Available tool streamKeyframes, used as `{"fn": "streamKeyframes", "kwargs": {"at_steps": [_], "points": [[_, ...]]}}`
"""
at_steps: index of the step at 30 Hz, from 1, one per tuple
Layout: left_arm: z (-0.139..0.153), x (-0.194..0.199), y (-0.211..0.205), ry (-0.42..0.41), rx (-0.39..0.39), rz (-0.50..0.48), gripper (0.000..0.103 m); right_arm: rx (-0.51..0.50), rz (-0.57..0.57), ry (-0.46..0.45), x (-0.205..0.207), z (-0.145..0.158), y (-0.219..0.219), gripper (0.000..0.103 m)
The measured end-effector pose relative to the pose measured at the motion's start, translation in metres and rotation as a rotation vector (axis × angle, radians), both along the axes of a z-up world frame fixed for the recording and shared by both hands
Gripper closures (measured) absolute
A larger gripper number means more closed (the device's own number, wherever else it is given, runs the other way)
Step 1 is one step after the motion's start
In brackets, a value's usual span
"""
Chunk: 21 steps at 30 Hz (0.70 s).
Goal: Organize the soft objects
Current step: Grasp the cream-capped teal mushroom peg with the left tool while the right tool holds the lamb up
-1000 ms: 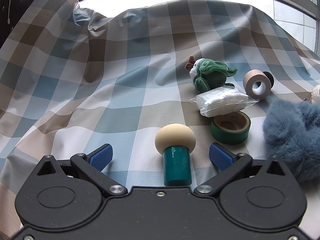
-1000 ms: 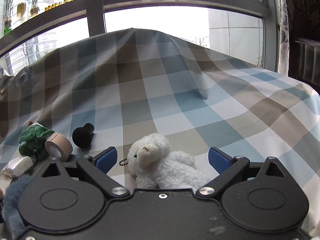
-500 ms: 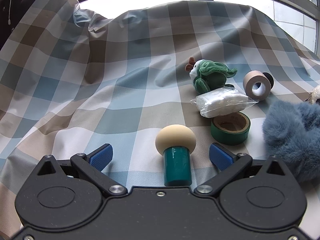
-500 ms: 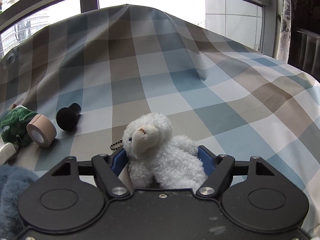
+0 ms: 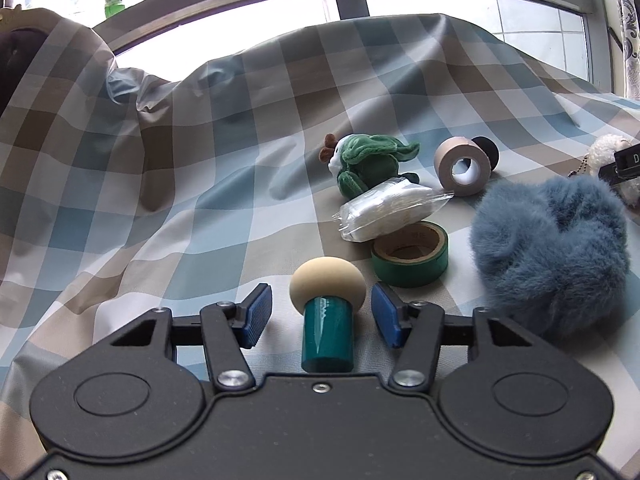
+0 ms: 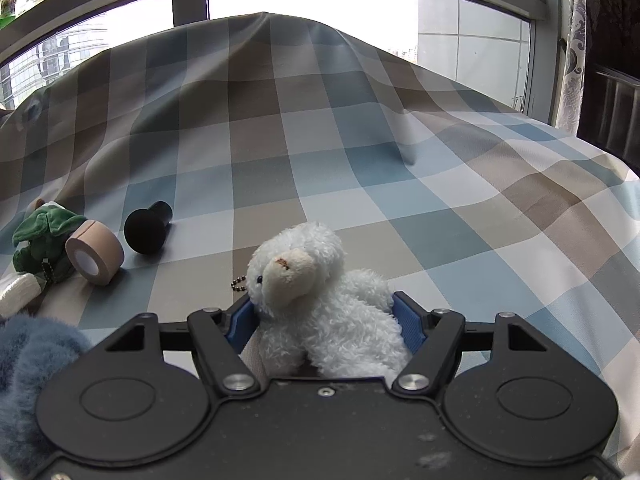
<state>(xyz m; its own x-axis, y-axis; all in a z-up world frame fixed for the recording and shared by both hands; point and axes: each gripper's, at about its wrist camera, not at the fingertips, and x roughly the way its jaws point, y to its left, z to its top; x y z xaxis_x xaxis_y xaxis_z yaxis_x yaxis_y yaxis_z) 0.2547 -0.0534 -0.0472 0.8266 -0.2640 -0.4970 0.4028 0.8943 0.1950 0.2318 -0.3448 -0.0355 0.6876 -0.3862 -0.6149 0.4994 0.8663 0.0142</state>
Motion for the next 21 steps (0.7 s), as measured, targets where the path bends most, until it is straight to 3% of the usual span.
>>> {"fn": "streamKeyframes", "kwargs": {"at_steps": [6, 9, 16, 21], "points": [[0.003, -0.007, -0.004, 0.002, 0.048, 0.001, 0.049, -0.01, 0.008, 0.007, -0.001, -0.001, 0.002, 0.033], [0.006, -0.015, 0.0, -0.001, 0.078, -0.008, 0.041, 0.008, 0.004, 0.006, -0.001, -0.001, -0.001, 0.033], [0.014, -0.018, 0.025, 0.08, 0.074, -0.039, 0.034, 0.033, -0.001, -0.005, -0.004, 0.001, -0.005, 0.032], [0.016, -0.011, 0.041, 0.111, 0.075, 0.051, 0.031, 0.038, 0.0, -0.006, -0.006, 0.002, -0.005, 0.032]]}}
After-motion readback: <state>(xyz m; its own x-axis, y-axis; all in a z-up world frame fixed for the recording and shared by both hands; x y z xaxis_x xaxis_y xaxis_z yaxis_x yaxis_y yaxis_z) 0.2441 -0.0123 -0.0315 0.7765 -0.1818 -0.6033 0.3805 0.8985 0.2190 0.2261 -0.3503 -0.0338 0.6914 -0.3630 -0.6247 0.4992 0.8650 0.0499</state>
